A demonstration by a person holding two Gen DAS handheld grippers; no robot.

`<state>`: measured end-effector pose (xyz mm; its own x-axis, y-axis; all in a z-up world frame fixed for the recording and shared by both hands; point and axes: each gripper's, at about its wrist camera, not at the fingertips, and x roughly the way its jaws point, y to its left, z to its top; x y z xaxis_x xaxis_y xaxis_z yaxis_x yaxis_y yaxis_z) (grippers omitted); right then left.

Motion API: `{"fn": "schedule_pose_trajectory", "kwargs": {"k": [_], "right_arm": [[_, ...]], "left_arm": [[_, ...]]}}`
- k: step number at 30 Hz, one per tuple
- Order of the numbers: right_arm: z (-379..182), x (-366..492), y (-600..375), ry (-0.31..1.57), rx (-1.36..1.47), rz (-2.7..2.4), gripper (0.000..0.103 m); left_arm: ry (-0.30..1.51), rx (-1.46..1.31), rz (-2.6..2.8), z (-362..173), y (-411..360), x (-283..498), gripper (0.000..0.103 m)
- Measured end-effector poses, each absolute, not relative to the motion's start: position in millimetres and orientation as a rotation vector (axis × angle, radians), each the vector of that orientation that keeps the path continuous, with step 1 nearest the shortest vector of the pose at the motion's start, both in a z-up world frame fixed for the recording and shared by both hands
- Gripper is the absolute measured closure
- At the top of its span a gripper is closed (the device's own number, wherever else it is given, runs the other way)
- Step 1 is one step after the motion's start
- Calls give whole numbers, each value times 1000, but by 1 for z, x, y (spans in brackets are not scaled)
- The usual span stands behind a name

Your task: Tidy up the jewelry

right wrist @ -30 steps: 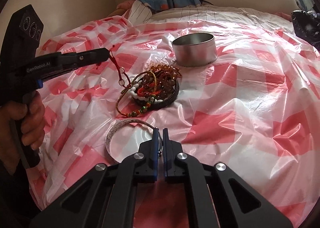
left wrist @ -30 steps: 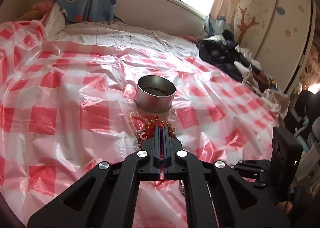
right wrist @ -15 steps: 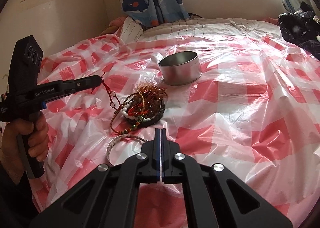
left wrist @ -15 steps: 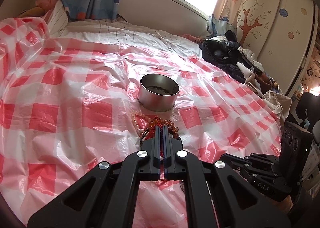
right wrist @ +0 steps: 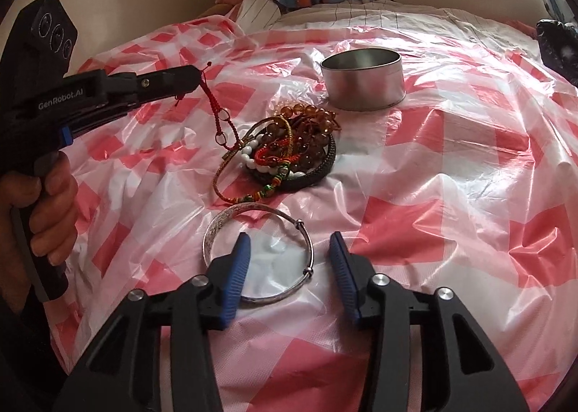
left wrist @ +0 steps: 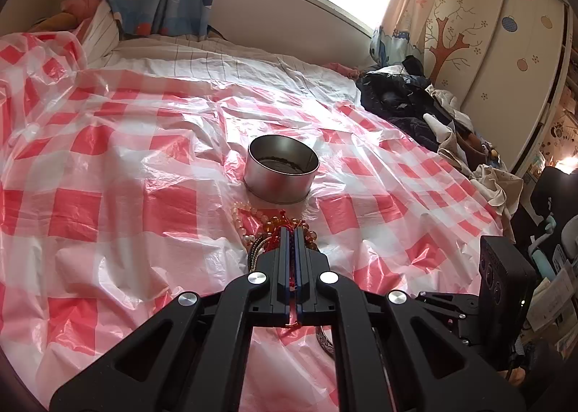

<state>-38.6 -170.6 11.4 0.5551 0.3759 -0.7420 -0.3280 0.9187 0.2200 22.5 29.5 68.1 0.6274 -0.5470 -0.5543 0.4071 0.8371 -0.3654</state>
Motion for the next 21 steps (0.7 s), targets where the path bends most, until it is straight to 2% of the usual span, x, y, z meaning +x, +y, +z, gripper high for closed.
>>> {"fn": "schedule_pose_trajectory", "kwargs": {"k": [1, 3, 13, 14, 21], "right_arm": [[12, -39, -173, 887, 65, 408, 90], [16, -40, -180, 874, 95, 412, 97], [64, -39, -203, 686, 119, 318, 98], [65, -37, -206, 682, 135, 320, 103], [60, -28, -217, 727, 181, 344, 103]], "left_arm": [[704, -214, -553, 68, 29, 22, 101], [702, -214, -561, 69, 28, 22, 101], [688, -177, -592, 76, 12, 20, 101], [689, -166, -588, 76, 11, 20, 101], [704, -118, -571, 77, -1, 21, 101]]}}
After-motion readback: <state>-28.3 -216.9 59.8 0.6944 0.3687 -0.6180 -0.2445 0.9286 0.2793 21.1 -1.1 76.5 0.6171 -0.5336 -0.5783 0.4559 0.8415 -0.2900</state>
